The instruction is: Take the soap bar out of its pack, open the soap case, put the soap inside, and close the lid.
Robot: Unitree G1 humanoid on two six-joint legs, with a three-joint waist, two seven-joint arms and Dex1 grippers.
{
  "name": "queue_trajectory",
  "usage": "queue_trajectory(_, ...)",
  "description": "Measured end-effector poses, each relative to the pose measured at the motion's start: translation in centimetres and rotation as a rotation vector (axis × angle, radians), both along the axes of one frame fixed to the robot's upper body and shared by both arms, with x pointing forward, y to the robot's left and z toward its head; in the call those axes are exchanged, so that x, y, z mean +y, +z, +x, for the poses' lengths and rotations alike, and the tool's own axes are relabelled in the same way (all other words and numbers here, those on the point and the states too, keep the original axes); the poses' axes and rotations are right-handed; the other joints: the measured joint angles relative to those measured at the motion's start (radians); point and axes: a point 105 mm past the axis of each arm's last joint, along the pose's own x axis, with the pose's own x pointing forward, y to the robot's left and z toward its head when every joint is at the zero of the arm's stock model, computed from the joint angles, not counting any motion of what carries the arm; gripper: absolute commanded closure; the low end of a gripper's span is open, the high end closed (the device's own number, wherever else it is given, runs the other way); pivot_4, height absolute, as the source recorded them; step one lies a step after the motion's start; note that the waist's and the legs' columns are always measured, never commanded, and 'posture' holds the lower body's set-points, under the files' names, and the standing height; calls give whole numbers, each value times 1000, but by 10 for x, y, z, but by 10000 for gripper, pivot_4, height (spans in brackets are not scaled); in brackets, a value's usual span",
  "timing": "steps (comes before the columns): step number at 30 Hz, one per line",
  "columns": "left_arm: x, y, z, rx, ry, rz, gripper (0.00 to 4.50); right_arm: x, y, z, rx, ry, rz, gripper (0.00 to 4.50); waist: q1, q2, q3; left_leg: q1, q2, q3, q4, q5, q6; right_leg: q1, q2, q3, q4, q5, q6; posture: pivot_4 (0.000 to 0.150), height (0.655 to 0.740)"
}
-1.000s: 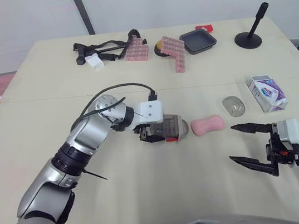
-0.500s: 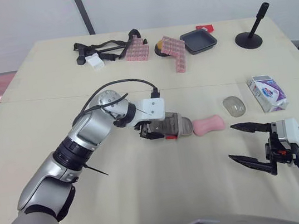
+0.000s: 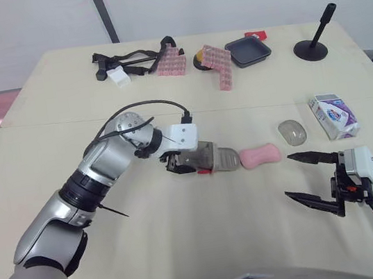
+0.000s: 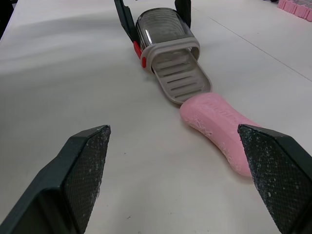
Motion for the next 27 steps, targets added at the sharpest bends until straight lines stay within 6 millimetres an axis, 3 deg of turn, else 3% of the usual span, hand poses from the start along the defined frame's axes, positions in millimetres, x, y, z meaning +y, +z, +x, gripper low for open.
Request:
queue_trajectory(12, 32, -1, 8, -20, 5, 42, 10424, -3, -2, 2, 7, 1, -4, 141, -2, 0, 0, 1, 0, 0, 0, 0, 0, 0, 0, 0, 0, 0, 0, 1500, 7398)
queue_trajectory(27, 41, -6, 9, -13, -4, 23, 10424, -4, -3, 4, 0, 5, -15, 141, -2, 0, 0, 1, 0, 0, 0, 0, 0, 0, 0, 0, 0, 0, 0, 1500, 7398)
